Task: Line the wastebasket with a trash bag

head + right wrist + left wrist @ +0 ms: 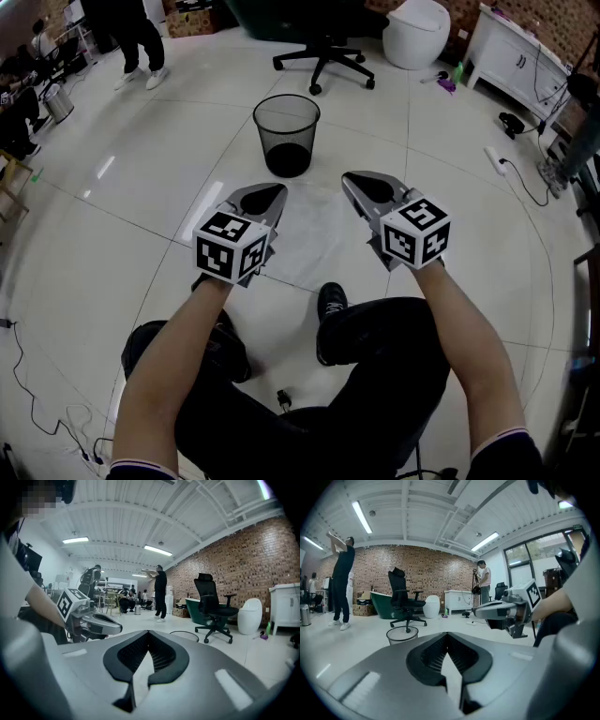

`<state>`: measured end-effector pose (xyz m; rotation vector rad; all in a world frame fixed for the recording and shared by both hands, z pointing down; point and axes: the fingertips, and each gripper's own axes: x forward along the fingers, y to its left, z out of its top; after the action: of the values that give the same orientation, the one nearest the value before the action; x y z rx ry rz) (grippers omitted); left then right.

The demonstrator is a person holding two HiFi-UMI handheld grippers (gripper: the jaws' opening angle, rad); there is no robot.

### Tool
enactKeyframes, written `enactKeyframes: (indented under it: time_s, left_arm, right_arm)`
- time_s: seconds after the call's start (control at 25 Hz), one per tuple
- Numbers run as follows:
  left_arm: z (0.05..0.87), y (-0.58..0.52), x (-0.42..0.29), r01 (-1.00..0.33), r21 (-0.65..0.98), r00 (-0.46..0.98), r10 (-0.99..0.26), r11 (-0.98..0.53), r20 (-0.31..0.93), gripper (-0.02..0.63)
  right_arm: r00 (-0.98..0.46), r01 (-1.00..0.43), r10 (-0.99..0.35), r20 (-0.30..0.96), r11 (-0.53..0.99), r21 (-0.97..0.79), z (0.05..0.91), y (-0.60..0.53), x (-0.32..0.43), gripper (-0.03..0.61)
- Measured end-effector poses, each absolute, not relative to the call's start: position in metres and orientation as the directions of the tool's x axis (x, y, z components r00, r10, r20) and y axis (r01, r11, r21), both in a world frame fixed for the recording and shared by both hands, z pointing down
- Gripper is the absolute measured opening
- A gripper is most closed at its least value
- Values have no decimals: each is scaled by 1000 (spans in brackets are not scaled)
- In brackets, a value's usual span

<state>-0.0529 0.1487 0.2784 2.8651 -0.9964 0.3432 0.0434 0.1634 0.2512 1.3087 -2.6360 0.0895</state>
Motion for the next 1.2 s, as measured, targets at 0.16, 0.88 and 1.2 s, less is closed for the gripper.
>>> enactKeyframes:
  time_s: [0.16,0.88,1.2]
  left_arm:
    - [283,146,-49,-635,5,750,-615,-772,244,12]
    - [438,129,-43,-730,94,640,-630,-676,440,12]
    - [531,146,-41,-731,164,617,-539,-663,573,35]
  right_arm:
    - [-580,-800,-789,201,599,42,243,156,46,2]
    - [-549,-826,-782,296,561,-51,329,104,91,2]
    - [-535,-839,-761,367,530,-126,400,73,98,2]
